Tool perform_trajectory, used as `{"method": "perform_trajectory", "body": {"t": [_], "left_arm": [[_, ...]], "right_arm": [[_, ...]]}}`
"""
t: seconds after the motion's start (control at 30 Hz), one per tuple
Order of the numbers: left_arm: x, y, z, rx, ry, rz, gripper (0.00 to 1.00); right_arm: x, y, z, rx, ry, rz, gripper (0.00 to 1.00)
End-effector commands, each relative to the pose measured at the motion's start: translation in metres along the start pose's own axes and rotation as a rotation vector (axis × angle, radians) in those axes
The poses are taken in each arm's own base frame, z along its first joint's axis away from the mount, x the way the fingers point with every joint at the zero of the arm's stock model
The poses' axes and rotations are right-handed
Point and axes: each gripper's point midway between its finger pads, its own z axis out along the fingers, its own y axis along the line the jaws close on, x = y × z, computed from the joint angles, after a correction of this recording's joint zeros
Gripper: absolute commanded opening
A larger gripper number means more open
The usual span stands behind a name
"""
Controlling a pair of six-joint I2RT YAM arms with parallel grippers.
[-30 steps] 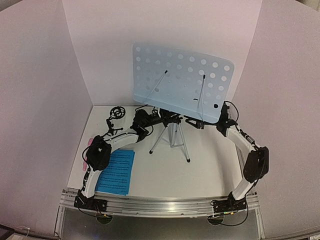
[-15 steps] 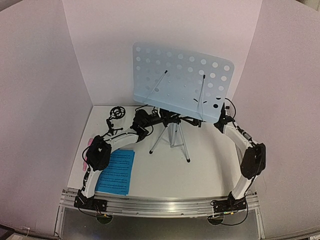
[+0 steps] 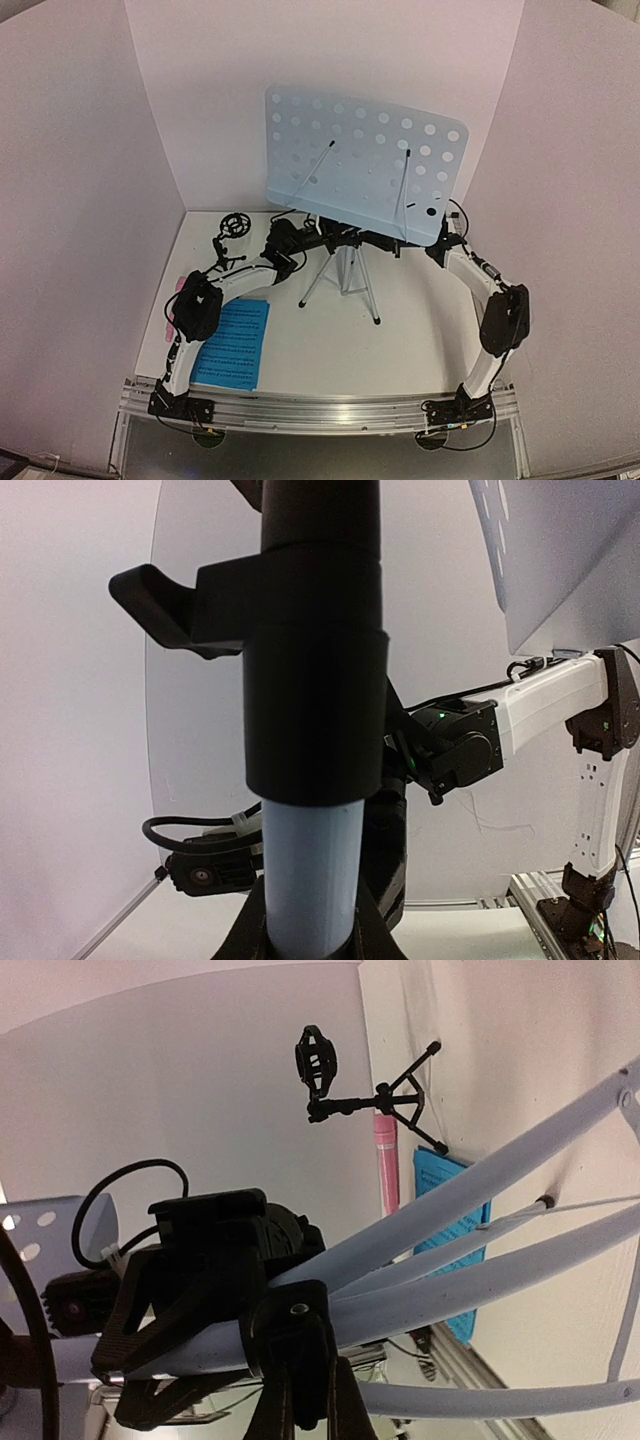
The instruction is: Pack up the instrument practice props
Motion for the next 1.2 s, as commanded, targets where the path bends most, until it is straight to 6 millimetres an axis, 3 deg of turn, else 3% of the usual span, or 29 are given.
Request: {"method": "perform_trajectory", "body": {"t": [0.0,0.2,0.33,0.43,0.57,0.63,0.67,0.77,0.9,1.1,1.17], "left_arm": [[-0.031,0.004,0.003,-0.033,-0.08,-0.044,0.0],[-0.033,0.005,0.005,-0.034,-0.073,-0.06,0.0],[-0.032,0.006,0.005,-0.038,-0.064,-0.068,0.0],[-0.031,0.007,0.006,-0.044,-0.059,-0.075,0.0],[-0.038,0.007,0.009,-0.039,-0.073,-0.063,0.0],[-0.051,0.008,0.011,-0.035,-0.097,-0.044,0.0],[-0.056,0.008,0.013,-0.033,-0.108,-0.036,0.0],[-0.069,0.008,0.016,-0.024,-0.132,-0.015,0.0],[-0.08,0.011,0.018,-0.022,-0.151,0.0,0.0],[-0.098,0.008,0.018,-0.005,-0.186,0.02,0.0],[-0.1,0.007,0.017,-0.001,-0.187,0.021,0.0]], "right_arm": [[0.004,0.002,-0.001,0.001,-0.012,-0.396,0.0],[-0.011,0.014,-0.014,0.026,-0.244,-1.171,0.0],[-0.026,0.013,-0.01,0.031,-0.316,-1.412,0.0],[-0.038,0.009,-0.007,0.065,-0.358,-1.492,0.05],[-0.035,0.01,-0.014,0.1,-0.395,-1.555,0.49],[-0.028,0.011,-0.021,0.113,-0.413,-1.557,0.77],[-0.024,0.01,-0.024,0.121,-0.422,-1.557,0.82],[-0.013,0.006,-0.03,0.133,-0.437,-1.557,0.85],[0.007,0.006,-0.024,0.109,-0.419,-1.566,0.85],[0.02,0.011,-0.028,0.101,-0.425,-1.606,0.86],[0.016,0.007,-0.025,0.144,-0.392,-1.613,0.86]]}}
